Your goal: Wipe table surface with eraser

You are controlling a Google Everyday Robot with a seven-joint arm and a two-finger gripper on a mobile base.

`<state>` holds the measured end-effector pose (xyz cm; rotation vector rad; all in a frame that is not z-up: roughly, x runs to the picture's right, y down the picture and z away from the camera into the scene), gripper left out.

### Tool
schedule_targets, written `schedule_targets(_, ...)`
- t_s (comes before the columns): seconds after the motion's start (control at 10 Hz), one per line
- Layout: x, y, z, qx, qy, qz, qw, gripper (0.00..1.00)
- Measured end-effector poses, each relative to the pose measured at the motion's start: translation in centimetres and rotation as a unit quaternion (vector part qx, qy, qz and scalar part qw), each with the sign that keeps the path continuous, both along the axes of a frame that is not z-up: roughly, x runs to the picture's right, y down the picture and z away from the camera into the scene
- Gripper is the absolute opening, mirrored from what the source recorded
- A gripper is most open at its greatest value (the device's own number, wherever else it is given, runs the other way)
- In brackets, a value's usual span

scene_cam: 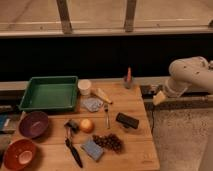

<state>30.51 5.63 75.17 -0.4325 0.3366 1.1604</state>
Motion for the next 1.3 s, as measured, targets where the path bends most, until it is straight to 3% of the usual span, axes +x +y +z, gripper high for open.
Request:
schedule_targets(0.2,-3.1,0.8,-0.9,-0.006,-0.029,-0.029,0.9991,0.75)
schedule_targets(0.4,-6.8,2.1,-1.9,-0.014,-0.066,-0.061,0.9959,0.75)
schedule_targets(0.8,-15.6,4.9,-4.2,-0.029,-0.141,-0.122,0.9821,0.75)
schedule_targets(0.9,-16.4,5.0,-4.3,-0.027,-0.145,-0.128,0.9806,0.75)
schedule_targets(1.3,-16.3,5.3,-4.3,-0.032,-0.144,-0.129,0.9806,0.75)
